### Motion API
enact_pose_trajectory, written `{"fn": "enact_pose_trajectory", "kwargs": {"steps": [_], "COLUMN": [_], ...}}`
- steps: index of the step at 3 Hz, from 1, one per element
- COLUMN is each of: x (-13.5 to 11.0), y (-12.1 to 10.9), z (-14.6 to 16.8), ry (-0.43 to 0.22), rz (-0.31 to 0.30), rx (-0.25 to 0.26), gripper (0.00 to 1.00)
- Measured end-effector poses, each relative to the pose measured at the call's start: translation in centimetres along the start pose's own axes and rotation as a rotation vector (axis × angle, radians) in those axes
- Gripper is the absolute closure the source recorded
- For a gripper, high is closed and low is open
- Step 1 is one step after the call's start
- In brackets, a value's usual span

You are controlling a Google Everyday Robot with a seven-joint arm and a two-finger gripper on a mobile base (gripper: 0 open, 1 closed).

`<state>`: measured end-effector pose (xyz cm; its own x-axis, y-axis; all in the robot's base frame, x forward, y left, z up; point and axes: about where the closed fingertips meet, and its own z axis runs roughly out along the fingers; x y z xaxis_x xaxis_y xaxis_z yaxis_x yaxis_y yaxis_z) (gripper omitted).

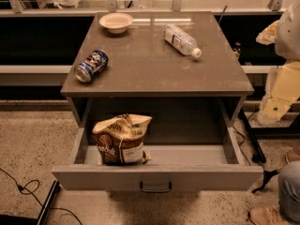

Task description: Pick brown chip bag from top drawer and place on counter

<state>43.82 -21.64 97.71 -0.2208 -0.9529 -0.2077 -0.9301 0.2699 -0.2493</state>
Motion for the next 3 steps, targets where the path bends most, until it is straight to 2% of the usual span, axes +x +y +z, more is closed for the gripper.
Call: {"fn": "enact_pose_trajectory", "kwargs": {"steps": [1,2,3], "x": [0.0,-1.1,-4.9], "y": [0.0,1.1,4.4], "z": [0.0,3.3,7.4], "ry": [0.000,-0.028,-0.073], "rz": [0.000,-0.034,-0.147], "rx": [-0.001,-0.115,-0.215], "gripper": [0.00,0.00,0.00]}}
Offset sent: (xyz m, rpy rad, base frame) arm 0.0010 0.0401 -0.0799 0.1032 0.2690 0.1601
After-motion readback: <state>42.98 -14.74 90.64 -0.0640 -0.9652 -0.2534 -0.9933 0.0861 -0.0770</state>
